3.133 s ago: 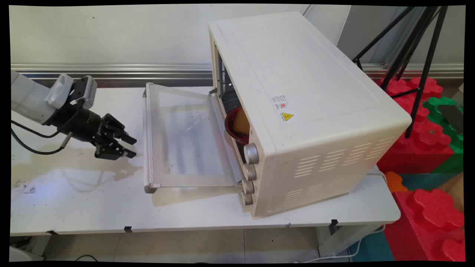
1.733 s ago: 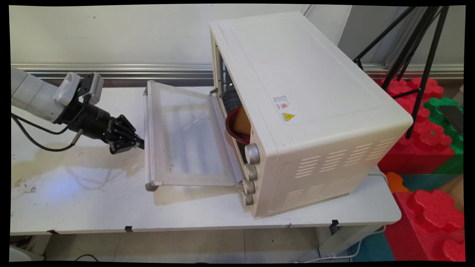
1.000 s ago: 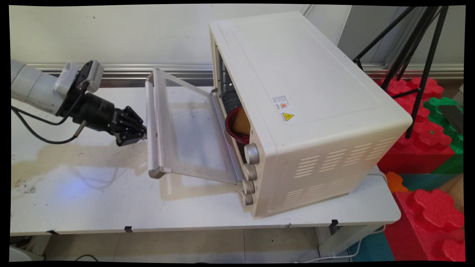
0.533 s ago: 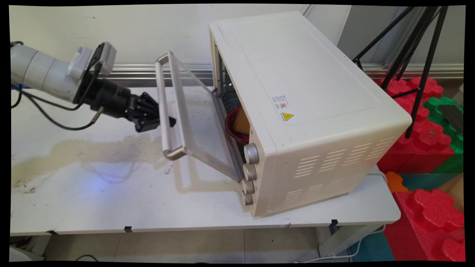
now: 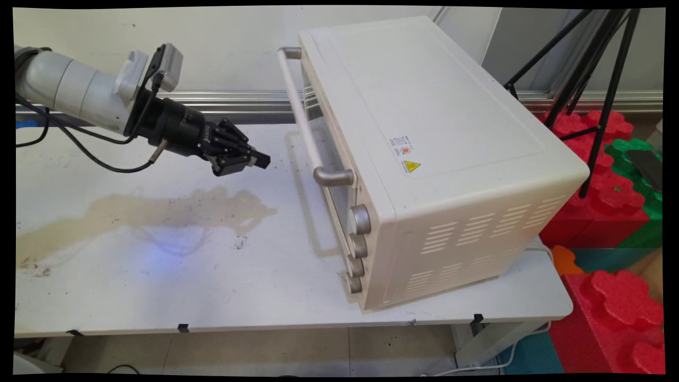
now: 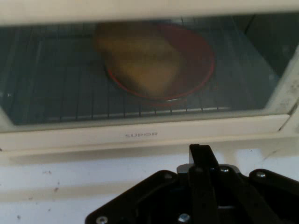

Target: Close the oven

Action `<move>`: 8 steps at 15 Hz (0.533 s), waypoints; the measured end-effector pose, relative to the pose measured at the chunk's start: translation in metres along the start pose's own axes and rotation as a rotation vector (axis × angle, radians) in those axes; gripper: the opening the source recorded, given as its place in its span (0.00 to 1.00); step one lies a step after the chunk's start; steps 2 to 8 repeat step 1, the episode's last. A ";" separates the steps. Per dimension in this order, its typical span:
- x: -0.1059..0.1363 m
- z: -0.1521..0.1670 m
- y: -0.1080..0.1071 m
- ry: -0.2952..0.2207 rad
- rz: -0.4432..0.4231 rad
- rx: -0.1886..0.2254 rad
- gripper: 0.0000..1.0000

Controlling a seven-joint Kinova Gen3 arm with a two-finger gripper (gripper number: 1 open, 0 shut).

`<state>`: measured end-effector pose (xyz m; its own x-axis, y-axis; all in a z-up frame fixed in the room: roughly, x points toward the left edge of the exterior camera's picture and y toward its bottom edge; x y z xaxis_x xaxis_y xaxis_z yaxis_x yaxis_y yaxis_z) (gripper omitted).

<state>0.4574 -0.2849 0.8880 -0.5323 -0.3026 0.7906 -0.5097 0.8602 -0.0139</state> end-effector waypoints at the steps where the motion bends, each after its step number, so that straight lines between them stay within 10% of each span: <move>1: 0.001 0.000 0.000 0.001 0.003 -0.001 0.00; 8: 0.001 0.000 0.000 0.001 0.003 -0.001 0.00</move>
